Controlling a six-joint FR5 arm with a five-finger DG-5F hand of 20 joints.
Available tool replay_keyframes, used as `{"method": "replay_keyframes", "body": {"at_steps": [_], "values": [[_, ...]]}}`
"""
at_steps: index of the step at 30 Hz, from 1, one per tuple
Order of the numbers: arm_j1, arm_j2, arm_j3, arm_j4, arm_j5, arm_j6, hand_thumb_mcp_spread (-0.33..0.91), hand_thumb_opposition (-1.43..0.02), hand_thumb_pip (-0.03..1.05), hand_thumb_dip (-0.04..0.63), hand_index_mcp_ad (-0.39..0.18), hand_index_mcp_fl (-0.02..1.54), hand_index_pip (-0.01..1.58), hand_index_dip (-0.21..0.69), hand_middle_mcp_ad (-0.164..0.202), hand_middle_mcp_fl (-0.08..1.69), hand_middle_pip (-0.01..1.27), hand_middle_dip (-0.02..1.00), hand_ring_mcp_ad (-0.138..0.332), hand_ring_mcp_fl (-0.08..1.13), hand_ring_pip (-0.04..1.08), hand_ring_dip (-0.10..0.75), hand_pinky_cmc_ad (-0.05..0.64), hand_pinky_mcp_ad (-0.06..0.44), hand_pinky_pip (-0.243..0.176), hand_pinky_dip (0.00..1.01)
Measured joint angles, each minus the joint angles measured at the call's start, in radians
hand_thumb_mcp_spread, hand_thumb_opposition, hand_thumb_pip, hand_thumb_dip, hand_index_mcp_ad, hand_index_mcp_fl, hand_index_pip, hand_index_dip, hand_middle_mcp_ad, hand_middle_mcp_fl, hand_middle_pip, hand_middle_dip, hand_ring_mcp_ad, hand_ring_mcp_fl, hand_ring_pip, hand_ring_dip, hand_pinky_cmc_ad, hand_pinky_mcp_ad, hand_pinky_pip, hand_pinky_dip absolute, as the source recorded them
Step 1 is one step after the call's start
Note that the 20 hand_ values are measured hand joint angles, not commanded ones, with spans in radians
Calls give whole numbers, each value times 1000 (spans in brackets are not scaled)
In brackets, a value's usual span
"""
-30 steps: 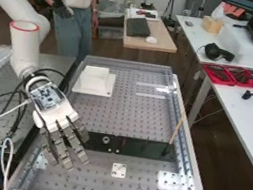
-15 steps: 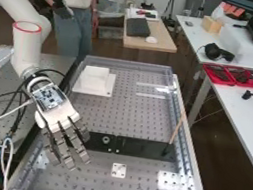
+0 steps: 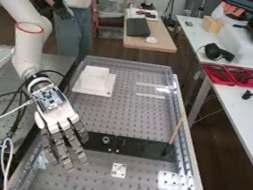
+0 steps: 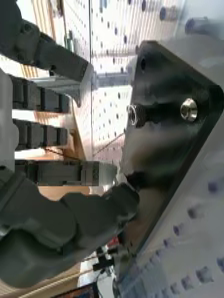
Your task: Grab the larger nut and place it in the white container
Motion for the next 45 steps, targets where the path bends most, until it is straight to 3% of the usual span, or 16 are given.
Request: {"method": "replay_keyframes", "body": {"at_steps": [37, 45], "values": [[-10, -18, 5, 31, -8, -33, 372, -866, 756, 271, -96, 9, 1557, 168, 68, 7, 126, 229, 145, 0, 208, 122, 363, 300, -93, 764], [-9, -15, -8, 84, -3, -64, 379, -869, 738, 269, -91, 173, 1541, 129, 66, 3, 124, 229, 148, 0, 216, 122, 354, 293, -89, 764]]}}
